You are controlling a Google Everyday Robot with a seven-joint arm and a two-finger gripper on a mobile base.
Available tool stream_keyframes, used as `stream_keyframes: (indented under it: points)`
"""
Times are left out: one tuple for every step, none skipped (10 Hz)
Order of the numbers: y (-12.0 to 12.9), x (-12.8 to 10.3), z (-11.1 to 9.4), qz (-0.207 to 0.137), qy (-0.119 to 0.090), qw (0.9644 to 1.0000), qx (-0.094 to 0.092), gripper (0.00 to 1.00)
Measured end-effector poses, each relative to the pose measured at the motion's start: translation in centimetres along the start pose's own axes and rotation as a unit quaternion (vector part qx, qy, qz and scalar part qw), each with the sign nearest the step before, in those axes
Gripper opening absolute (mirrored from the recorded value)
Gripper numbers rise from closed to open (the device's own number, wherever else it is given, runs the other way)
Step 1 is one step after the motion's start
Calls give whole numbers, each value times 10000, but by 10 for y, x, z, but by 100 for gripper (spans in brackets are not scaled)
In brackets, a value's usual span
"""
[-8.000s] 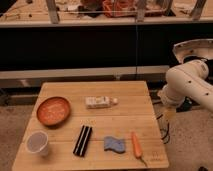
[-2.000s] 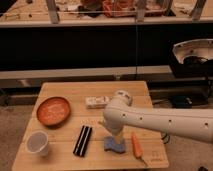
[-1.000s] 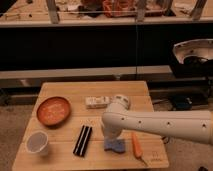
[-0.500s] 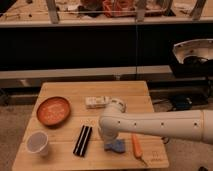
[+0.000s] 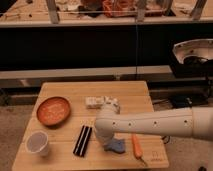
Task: Push the eraser across the table
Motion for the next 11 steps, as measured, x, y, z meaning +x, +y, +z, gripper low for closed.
stream_keyframes:
  points:
    - [-2, 0, 3, -12, -10, 10000, -4, 0]
    - [-5, 0, 6, -26, -21, 10000, -9, 0]
    - [-10, 1, 11, -50, -28, 10000, -17, 0]
    - [-14, 1, 15, -79, -31, 10000, -18, 0]
    - [-18, 1, 18, -112, -39, 9999, -29, 0]
    - [-20, 1, 21, -130, -41, 9999, -31, 0]
    - [-22, 3, 24, -127, -40, 9999, -37, 0]
    - [-29, 1, 29, -181, -33, 9998, -38, 0]
    - [-37, -4, 32, -229, -42, 9997, -41, 0]
    - [-42, -6, 36, -261, -35, 9996, -48, 0]
    - [-43, -5, 38, -279, -31, 9996, -61, 0]
